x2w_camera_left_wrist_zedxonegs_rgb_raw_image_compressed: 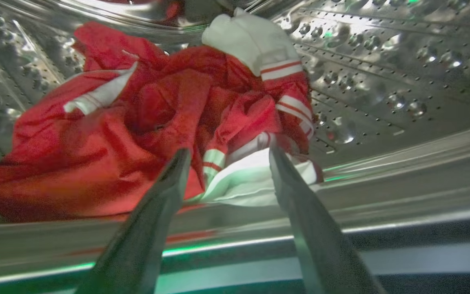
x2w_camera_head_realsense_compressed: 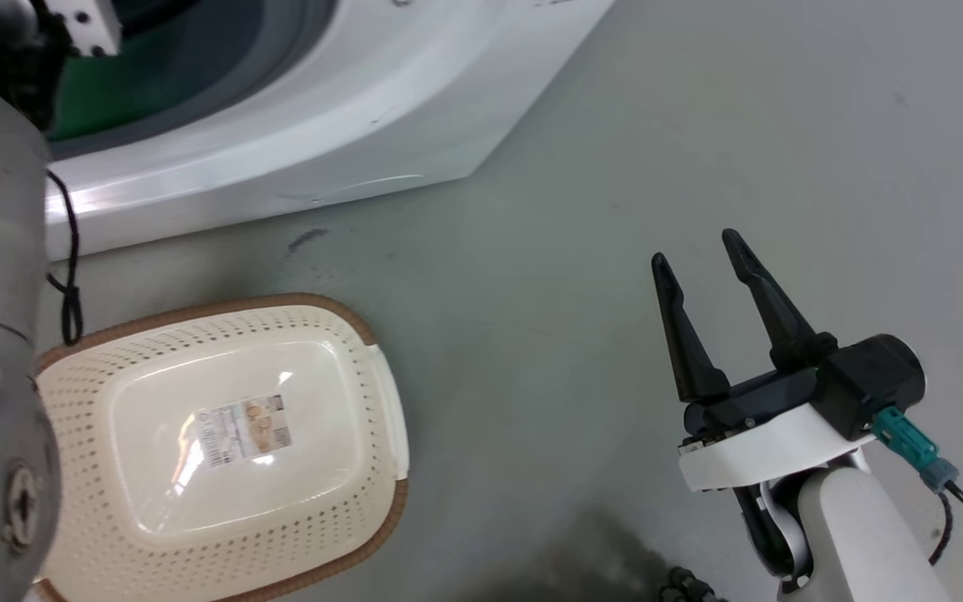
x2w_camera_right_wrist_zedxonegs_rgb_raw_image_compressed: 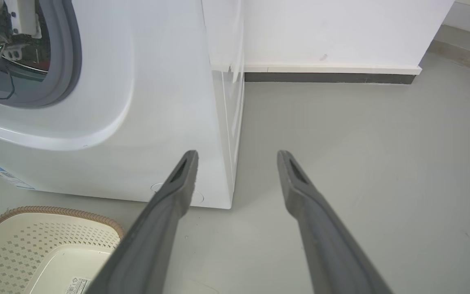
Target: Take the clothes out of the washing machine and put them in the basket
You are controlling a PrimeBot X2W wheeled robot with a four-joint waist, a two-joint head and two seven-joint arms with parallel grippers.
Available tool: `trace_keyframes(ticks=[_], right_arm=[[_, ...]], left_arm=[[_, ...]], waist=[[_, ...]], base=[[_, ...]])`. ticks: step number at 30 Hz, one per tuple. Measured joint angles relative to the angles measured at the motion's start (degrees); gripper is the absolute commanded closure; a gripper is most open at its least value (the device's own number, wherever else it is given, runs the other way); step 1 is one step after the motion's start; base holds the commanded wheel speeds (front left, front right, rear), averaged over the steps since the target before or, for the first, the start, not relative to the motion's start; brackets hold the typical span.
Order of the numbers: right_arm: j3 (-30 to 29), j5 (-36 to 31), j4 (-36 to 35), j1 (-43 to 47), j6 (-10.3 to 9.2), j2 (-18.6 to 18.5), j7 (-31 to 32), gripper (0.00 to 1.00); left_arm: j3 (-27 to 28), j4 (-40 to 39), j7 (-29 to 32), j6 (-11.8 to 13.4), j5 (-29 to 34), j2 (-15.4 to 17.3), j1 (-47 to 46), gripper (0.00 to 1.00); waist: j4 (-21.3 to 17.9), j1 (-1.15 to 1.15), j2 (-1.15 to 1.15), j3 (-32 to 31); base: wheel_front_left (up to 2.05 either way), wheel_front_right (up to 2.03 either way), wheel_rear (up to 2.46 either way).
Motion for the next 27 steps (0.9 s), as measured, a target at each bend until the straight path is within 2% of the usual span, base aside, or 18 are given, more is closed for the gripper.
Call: trace_keyframes(ticks=[9, 17, 18, 19, 20, 24, 27], right_arm=[[2.7, 2.4, -0.1, -0.2, 0.00, 0.0, 0.0, 0.00], [5.3, 4.1, 0.1, -0.2, 0.00, 0.0, 0.0, 0.00], [5.4, 4.3, 0.1, -0.2, 0.00, 0.0, 0.0, 0.00], [5.5, 4.3, 0.2, -0.2, -0.01, 0.0, 0.0, 0.00], [5.5, 4.3, 0.3, -0.2, 0.00, 0.0, 0.0, 0.00], [5.3, 4.6, 0.4, -0.2, 0.00, 0.0, 0.0, 0.00], [4.8, 4.6, 0.5, -0.4, 0.00, 0.0, 0.0, 0.00]], left_arm=[[-0.8, 3.4, 14.1, -0.4, -0.8, 3.3, -6.5, 0.00], [-2.8, 4.0, 25.8, 0.4, 0.4, 5.8, -10.4, 0.00], [-3.2, 4.0, 26.6, 0.7, 0.7, 6.1, -10.7, 0.55], [-3.4, 4.0, 26.9, 0.7, 0.7, 6.1, -10.8, 0.86], [-3.4, 4.0, 27.3, 0.8, 0.7, 6.1, -10.8, 1.00], [-3.6, 4.2, 28.8, 1.1, 0.4, 5.6, -10.9, 1.00], [-3.9, 3.0, 26.6, 1.4, 0.3, 5.5, -10.7, 1.00]], waist=[[-4.5, -0.01, 0.00, 3.0], [-6.9, 0.00, 0.00, 4.5], [-7.2, 0.00, 0.00, 4.5], [-7.3, 0.00, 0.00, 4.5], [-7.3, 0.00, 0.00, 4.4], [-7.2, 0.00, 0.00, 4.3], [-6.8, -0.01, 0.00, 4.2]], base=[[0.00, 0.00, 0.00], [0.00, 0.00, 0.00], [0.00, 0.00, 0.00], [0.00, 0.00, 0.00], [0.00, 0.00, 0.00], [0.00, 0.00, 0.00], [0.00, 0.00, 0.00]])
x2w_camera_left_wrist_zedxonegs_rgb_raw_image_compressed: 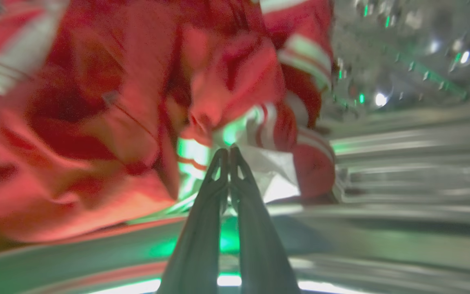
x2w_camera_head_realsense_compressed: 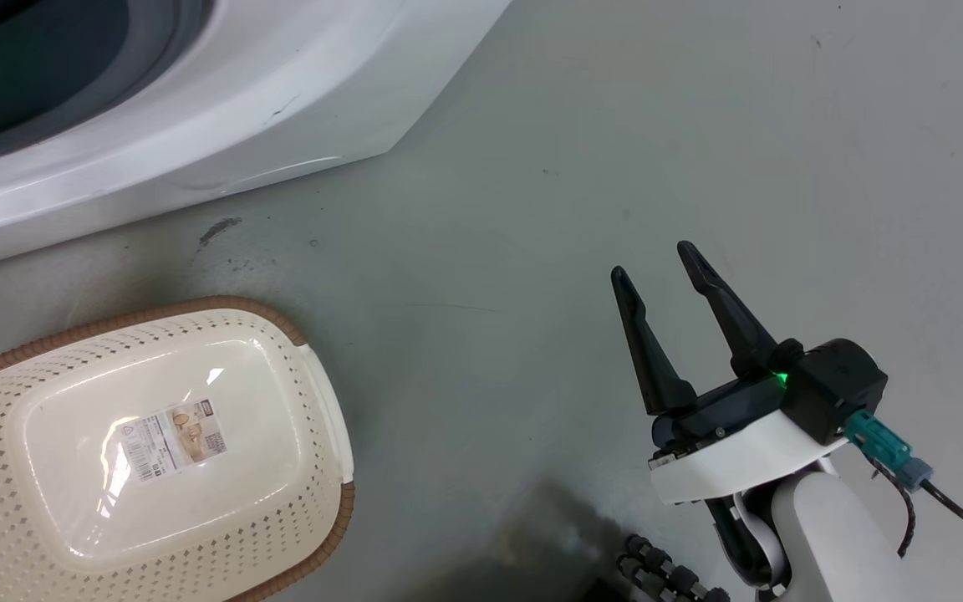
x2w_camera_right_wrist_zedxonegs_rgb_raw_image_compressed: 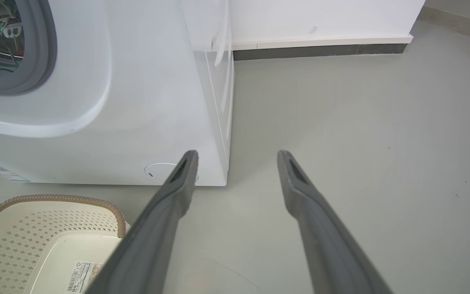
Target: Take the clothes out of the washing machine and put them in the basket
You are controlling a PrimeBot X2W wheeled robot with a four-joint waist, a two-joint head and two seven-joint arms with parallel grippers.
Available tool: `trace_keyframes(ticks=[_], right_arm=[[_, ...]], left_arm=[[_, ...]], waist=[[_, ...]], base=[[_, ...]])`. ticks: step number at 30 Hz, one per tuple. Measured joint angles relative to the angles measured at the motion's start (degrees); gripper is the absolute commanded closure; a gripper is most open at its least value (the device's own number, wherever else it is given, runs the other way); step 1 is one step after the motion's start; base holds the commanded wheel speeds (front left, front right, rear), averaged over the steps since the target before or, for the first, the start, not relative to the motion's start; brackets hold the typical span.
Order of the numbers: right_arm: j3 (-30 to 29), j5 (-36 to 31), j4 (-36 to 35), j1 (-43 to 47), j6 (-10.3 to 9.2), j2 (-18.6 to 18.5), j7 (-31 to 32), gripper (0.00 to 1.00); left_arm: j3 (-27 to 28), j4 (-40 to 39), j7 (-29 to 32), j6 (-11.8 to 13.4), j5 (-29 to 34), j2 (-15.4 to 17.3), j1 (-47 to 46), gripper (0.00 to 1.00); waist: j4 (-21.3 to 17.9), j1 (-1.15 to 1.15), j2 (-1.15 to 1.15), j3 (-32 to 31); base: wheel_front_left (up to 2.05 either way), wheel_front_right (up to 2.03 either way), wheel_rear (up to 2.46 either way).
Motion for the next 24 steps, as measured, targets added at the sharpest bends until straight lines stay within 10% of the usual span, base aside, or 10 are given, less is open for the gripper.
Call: trace_keyframes(ticks=[24], right_arm=[[-6.1, -3.7, 5.0, 0.5, 0.00, 0.1, 0.0, 0.00]], left_arm=[[1.8, -5.9, -47.2, 1.2, -5.4, -7.8, 21.3, 1.00]], waist=[[8.0, 0.00, 0.00, -12.5]], base=[[0.00, 0.00, 0.00]])
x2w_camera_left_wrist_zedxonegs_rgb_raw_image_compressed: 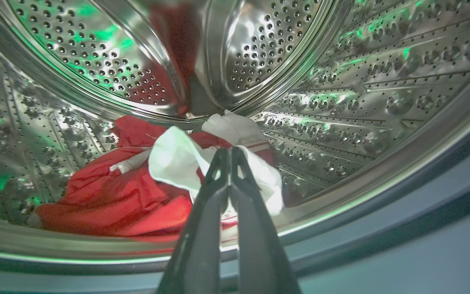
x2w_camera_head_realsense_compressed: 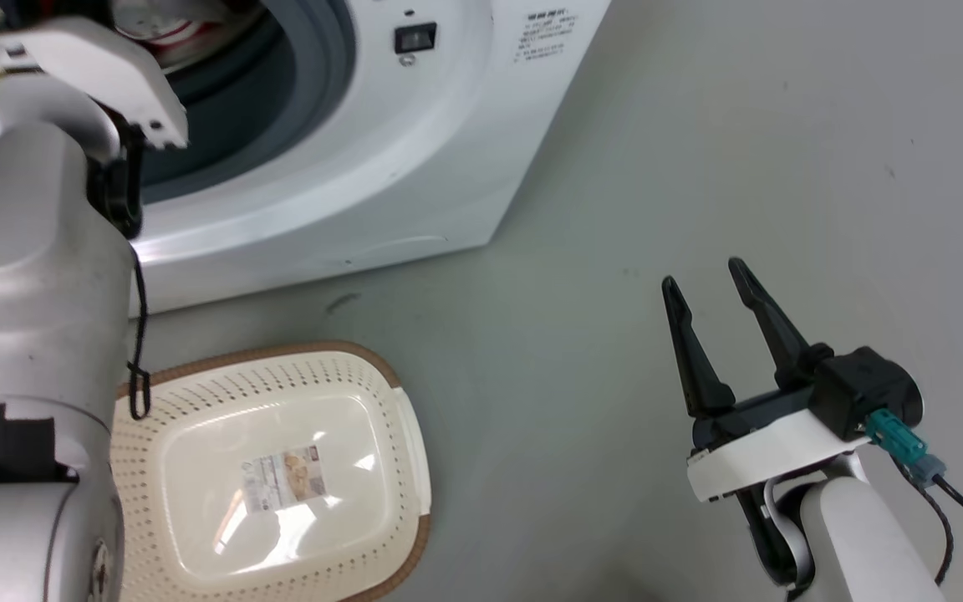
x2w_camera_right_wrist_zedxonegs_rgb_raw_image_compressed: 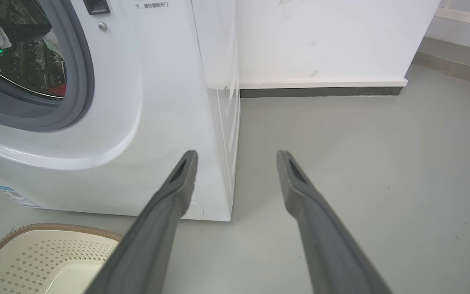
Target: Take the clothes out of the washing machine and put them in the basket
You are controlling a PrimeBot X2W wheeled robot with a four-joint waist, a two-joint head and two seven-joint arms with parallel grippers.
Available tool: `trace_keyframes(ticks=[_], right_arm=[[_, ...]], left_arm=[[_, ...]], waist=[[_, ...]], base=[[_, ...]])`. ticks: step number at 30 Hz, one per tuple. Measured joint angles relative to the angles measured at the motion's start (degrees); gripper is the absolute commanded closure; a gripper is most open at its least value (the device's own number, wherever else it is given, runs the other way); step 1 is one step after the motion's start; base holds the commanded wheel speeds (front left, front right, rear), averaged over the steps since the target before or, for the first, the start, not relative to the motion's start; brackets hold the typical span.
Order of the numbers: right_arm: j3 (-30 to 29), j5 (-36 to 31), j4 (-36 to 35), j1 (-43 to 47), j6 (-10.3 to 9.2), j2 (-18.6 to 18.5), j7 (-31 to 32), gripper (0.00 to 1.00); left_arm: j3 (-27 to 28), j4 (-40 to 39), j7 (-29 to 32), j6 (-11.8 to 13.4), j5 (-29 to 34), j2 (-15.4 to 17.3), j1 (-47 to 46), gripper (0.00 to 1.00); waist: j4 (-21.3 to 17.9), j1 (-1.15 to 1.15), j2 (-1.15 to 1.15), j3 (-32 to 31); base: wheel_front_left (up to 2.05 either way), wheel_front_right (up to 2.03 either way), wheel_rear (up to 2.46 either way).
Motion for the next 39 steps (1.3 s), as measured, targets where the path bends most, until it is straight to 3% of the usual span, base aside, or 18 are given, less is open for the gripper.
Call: trace_keyframes(ticks=[4, 20, 22, 23, 30, 39], right_arm=[[-0.8, -0.7, 1.3, 1.4, 0.00, 0.0, 0.0, 0.00], [-3.5, -1.7, 1.5, 7.6, 0.00, 0.0, 2.2, 0.00], [-3.7, -1.7, 0.9, 8.6, 0.00, 0.0, 2.5, 0.00], [-4.0, -1.8, 0.3, 9.8, 0.00, 0.0, 3.1, 0.00], [-4.3, -2.3, -1.4, 11.6, 0.00, 0.0, 4.4, 0.00], [-4.5, -2.7, -3.1, 13.1, 0.00, 0.0, 5.6, 0.00]], left_arm=[[0.5, -1.5, -1.2, -0.4, -0.8, -0.8, 3.4, 1.00], [4.3, -29.9, -1.5, -0.4, 0.2, -5.6, 27.5, 1.00], [4.7, -33.9, -1.4, -0.4, 0.3, -6.0, 30.1, 1.00], [4.5, -40.1, -1.4, -0.4, 1.0, -7.5, 33.9, 1.00], [3.0, -55.3, -1.4, 0.1, 1.9, -9.2, 41.5, 1.00], [2.1, -75.5, 1.6, 2.4, 2.8, -9.4, 48.6, 1.00]], waist=[[1.5, 0.00, 0.00, -3.4], [5.8, -0.01, 0.00, -17.2], [6.2, -0.01, 0.00, -18.4], [7.0, -0.02, 0.00, -19.9], [9.0, -0.02, 0.00, -22.4], [11.5, -0.01, 0.00, -24.1]], base=[[0.00, 0.00, 0.00], [0.00, 0.00, 0.00], [0.00, 0.00, 0.00], [0.00, 0.00, 0.00], [0.00, 0.00, 0.00], [0.00, 0.00, 0.00]])
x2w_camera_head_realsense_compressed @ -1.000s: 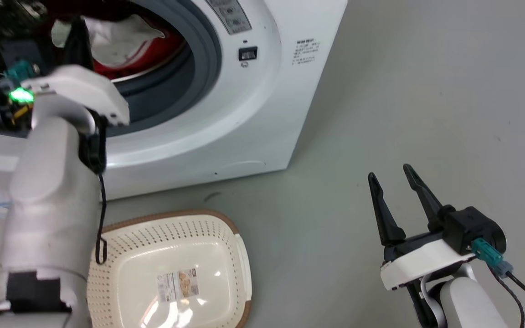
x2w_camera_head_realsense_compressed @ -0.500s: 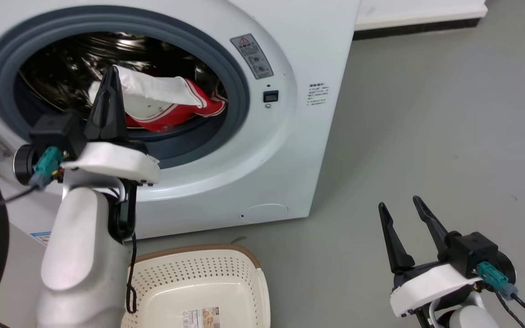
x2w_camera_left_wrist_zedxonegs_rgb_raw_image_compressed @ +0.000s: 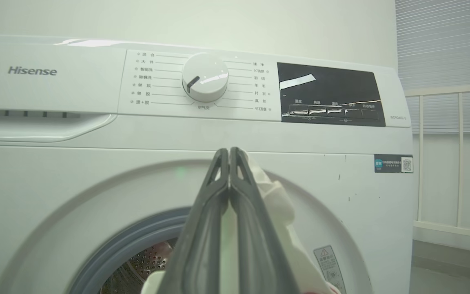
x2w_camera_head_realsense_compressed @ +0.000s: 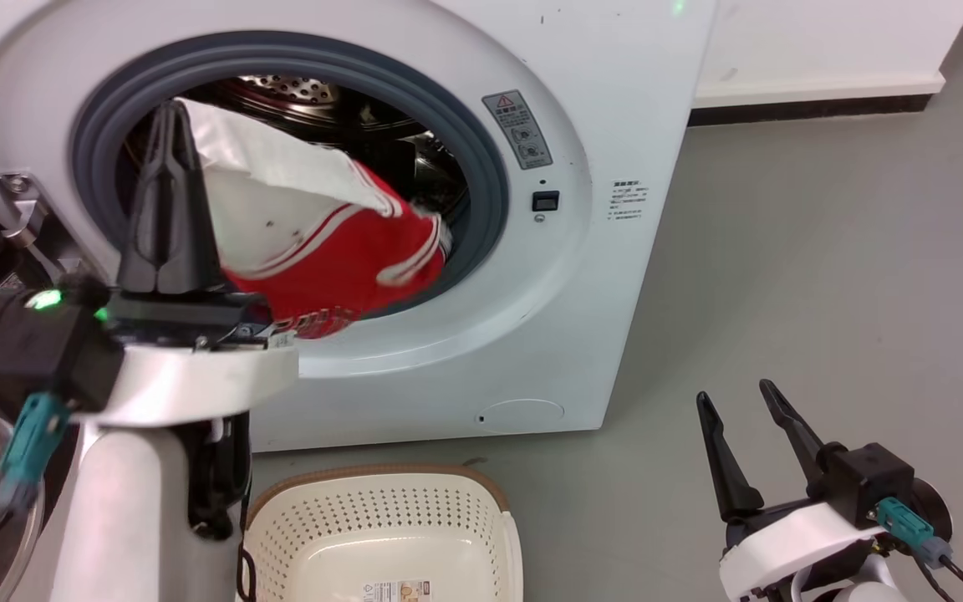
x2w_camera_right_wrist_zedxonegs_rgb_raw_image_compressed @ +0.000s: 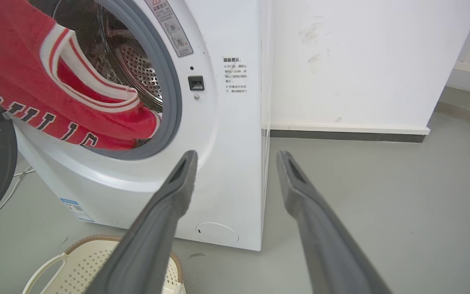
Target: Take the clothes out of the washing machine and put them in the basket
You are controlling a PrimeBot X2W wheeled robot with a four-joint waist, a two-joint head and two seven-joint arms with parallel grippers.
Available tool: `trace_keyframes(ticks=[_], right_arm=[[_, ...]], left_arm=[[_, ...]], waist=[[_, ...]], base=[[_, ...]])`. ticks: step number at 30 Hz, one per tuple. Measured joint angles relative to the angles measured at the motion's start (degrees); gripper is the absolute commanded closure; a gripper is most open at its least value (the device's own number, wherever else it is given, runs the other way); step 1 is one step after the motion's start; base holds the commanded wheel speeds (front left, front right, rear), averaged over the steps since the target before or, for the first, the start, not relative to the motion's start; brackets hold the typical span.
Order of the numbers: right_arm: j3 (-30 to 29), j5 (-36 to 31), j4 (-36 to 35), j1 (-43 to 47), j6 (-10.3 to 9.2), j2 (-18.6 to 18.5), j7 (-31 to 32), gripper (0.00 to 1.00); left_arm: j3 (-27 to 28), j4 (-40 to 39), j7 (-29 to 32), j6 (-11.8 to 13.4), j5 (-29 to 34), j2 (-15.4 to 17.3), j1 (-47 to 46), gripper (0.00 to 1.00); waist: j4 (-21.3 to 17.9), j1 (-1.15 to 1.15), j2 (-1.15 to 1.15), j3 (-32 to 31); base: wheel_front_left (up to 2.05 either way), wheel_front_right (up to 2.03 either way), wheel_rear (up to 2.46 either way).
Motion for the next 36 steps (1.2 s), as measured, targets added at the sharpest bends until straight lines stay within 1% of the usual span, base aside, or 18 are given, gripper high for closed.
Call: trace_keyframes(ticks=[6, 7, 10, 13, 18, 23, 25, 30, 36], right_arm=[[-0.1, -0.2, -0.7, 0.2, 0.00, 0.0, 0.5, 0.00], [0.1, -0.3, -1.0, 0.3, 0.00, 0.0, 0.7, 0.00], [0.1, -0.4, -1.2, 0.3, 0.00, 0.0, 0.8, 0.00], [0.2, -0.6, -1.3, 0.5, 0.00, 0.0, 1.0, 0.00], [0.3, -0.6, -1.8, 0.6, 0.00, 0.0, 1.0, 0.00], [0.5, -0.6, -2.4, -0.2, 0.00, 0.0, 1.0, 0.00], [0.5, -0.6, -2.5, -0.5, 0.00, 0.0, 1.0, 0.00], [0.7, -1.0, -2.7, -1.8, 0.00, 0.0, 0.9, 0.00], [1.9, -0.9, -2.7, -4.5, 0.00, 0.0, 0.3, 0.00]], left_arm=[[-0.2, -11.8, 1.4, 1.0, 0.6, 0.2, 3.5, 1.00], [-0.6, -15.3, 2.4, 1.5, 0.8, 0.1, 5.8, 1.00], [-0.8, -17.3, 2.9, 2.1, 0.3, -0.2, 8.3, 1.00], [-1.7, -17.0, 3.9, 2.2, -0.4, -0.6, 11.6, 1.00], [-3.3, -10.1, 5.1, 2.9, -2.0, -1.4, 17.6, 1.00], [-4.5, 1.4, 3.3, 3.3, -4.4, -2.1, 20.5, 1.00], [-5.0, 5.6, 1.9, 3.2, -5.2, -2.3, 20.4, 1.00], [-5.7, 14.2, -0.4, 1.6, -6.4, -2.6, 17.1, 1.00], [-6.5, 28.1, -1.9, 0.1, -7.0, -2.7, 12.6, 1.00]], waist=[[1.2, 0.00, 0.00, -0.1], [1.6, 0.00, 0.00, -0.1], [1.9, 0.00, 0.00, 0.0], [2.2, 0.00, 0.00, 0.1], [2.5, 0.01, 0.00, 1.0], [2.6, 0.01, 0.00, 3.3], [2.6, 0.01, 0.00, 4.4], [2.6, 0.02, 0.00, 7.7], [2.1, 0.02, 0.00, 12.4]], base=[[0.00, 0.00, 0.00], [0.00, 0.00, 0.00], [0.00, 0.00, 0.00], [0.00, 0.00, 0.00], [0.00, 0.00, 0.00], [0.00, 0.00, 0.00], [0.00, 0.00, 0.00], [0.00, 0.00, 0.00], [0.00, 0.00, 0.00]])
